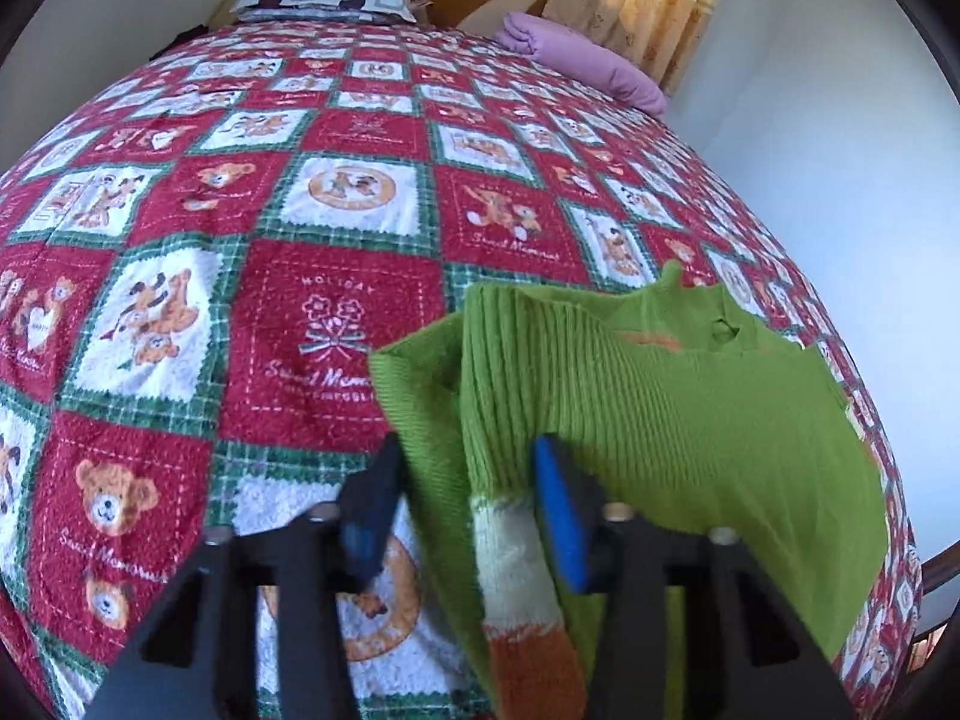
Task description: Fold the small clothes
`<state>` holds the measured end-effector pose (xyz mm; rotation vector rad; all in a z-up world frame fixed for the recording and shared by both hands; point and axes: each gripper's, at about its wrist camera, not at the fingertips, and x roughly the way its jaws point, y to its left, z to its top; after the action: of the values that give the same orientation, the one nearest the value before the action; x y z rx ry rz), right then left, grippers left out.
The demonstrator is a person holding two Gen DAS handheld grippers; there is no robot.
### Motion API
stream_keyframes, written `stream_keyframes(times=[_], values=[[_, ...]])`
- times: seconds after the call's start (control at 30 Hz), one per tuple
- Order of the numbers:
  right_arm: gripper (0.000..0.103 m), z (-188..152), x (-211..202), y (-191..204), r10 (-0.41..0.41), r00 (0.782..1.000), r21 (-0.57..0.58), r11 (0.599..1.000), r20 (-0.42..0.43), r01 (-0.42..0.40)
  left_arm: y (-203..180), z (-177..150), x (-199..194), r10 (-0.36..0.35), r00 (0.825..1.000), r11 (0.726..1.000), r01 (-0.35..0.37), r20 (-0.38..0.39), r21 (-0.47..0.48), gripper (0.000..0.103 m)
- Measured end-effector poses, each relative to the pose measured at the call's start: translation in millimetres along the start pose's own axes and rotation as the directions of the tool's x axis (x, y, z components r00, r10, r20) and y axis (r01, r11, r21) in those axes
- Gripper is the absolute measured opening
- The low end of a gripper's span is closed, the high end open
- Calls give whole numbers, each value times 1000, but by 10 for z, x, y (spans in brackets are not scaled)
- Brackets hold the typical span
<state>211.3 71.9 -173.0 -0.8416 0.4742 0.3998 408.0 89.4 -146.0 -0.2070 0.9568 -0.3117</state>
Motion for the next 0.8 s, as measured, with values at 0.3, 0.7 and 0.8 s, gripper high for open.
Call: stream_keyframes(times=[0.3, 0.7, 0.8], values=[[9, 46, -130, -214, 65, 998, 77, 995, 13, -66, 49, 96, -80, -69, 997, 996, 67, -34, -53, 13], [8, -140, -350, -813, 130, 989, 332, 932, 72, -147, -125, 290, -329, -146, 989, 979, 143, -6, -148, 12], [8, -219, -414, -999, 152, 984, 414, 893, 97, -178, -279, 351, -394, -149, 989, 978, 148, 5, -148, 12]])
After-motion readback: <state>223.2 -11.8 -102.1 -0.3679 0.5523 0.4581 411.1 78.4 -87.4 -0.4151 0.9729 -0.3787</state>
